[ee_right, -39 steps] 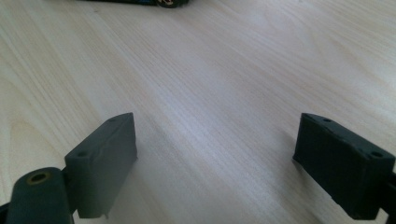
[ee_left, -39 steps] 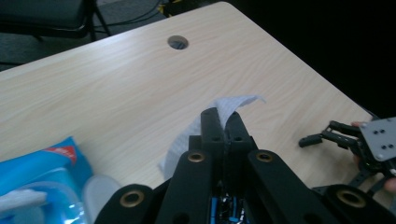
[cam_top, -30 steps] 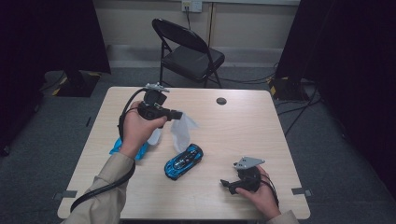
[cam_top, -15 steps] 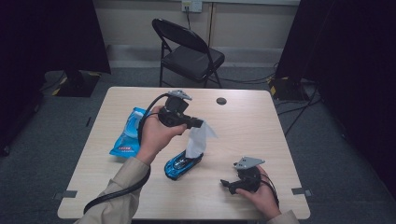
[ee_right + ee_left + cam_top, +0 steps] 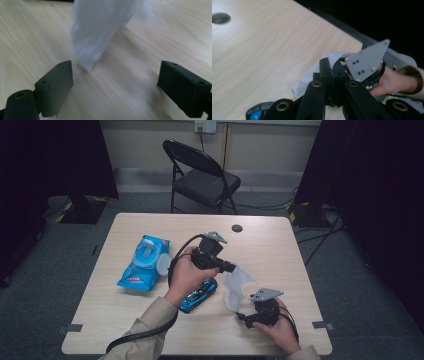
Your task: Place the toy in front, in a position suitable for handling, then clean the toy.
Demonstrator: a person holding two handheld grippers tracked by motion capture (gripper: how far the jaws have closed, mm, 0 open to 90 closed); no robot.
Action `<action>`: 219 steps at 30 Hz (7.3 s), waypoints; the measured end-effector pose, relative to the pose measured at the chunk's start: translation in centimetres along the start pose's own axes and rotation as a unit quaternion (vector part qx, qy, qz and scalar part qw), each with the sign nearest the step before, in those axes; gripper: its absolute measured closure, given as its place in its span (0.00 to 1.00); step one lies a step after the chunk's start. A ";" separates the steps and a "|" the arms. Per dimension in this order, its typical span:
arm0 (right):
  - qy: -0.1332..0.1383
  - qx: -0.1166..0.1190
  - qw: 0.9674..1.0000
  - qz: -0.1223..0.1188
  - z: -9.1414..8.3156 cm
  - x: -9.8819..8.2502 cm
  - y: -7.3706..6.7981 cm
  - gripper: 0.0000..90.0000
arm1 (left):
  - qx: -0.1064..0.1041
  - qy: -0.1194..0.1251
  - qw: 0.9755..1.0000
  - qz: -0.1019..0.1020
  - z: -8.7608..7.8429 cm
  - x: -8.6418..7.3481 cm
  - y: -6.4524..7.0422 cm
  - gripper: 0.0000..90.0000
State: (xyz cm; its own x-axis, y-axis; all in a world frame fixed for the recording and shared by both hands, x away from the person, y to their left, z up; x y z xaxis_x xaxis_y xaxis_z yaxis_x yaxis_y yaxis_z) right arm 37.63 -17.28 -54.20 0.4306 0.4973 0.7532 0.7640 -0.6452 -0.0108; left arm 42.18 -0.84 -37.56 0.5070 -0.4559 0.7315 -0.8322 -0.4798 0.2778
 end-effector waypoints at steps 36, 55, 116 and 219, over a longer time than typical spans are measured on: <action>0.000 0.000 1.000 0.000 0.0 0.0 0.0 0.14 | 0.036 -0.057 0.997 0.029 5.4 -8.2 -1.8 0.30; 0.000 0.000 1.000 0.000 0.0 0.0 0.0 0.14 | 0.078 -0.040 0.995 0.053 -2.3 -13.7 -5.2 0.21; 0.032 0.044 0.998 0.030 -1.1 5.2 -1.9 0.54 | 0.124 0.013 0.990 0.067 0.5 -19.0 -7.6 0.27; -0.013 0.131 0.991 -0.020 8.4 11.6 -9.1 0.96 | 0.128 0.012 0.989 0.072 0.5 -19.0 -7.7 0.28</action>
State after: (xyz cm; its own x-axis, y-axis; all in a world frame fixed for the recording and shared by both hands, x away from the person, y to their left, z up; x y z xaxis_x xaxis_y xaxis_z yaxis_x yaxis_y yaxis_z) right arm 39.69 -0.72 -50.88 0.4072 0.5362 0.7394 0.8775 -0.4541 -0.1540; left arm 39.02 11.17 -53.91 0.3789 -0.5172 0.7675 -0.8104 -0.5859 0.0053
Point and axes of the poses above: each handheld gripper's, and its own axes: z roughly forward along the jaws, x roughly out of its top, y roughly to its right, the point moved 5 cm from there along z, roughly forward along the jaws, and after that the axes turned 2 degrees about y, right-handed, at the moved point
